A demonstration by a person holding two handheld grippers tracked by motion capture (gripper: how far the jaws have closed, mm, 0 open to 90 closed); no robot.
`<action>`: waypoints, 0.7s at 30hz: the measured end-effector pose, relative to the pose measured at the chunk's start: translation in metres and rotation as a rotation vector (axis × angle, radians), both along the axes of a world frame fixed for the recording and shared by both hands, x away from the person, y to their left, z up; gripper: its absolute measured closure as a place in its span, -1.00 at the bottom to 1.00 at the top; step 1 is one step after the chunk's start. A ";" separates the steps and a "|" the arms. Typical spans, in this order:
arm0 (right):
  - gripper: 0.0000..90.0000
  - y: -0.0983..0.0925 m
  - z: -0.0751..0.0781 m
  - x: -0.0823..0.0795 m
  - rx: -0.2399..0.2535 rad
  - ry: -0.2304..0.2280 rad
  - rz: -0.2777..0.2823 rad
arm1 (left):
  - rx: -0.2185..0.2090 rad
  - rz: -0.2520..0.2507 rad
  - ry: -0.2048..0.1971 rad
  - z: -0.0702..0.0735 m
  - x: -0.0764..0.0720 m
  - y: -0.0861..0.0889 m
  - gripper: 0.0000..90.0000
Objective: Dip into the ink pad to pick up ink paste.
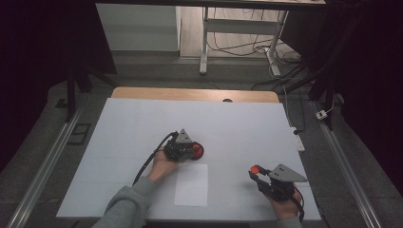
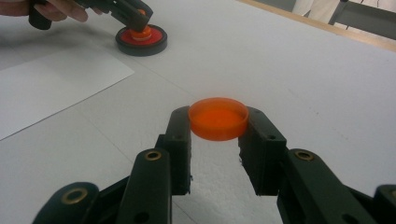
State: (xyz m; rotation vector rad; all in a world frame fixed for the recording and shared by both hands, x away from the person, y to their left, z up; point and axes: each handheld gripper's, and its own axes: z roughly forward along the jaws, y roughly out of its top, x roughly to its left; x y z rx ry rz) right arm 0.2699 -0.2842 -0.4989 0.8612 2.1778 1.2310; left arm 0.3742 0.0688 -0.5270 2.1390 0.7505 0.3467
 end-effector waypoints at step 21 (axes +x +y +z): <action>0.43 -0.001 0.000 0.002 -0.004 0.005 0.005 | -0.196 0.026 -0.021 0.030 0.001 0.022 0.62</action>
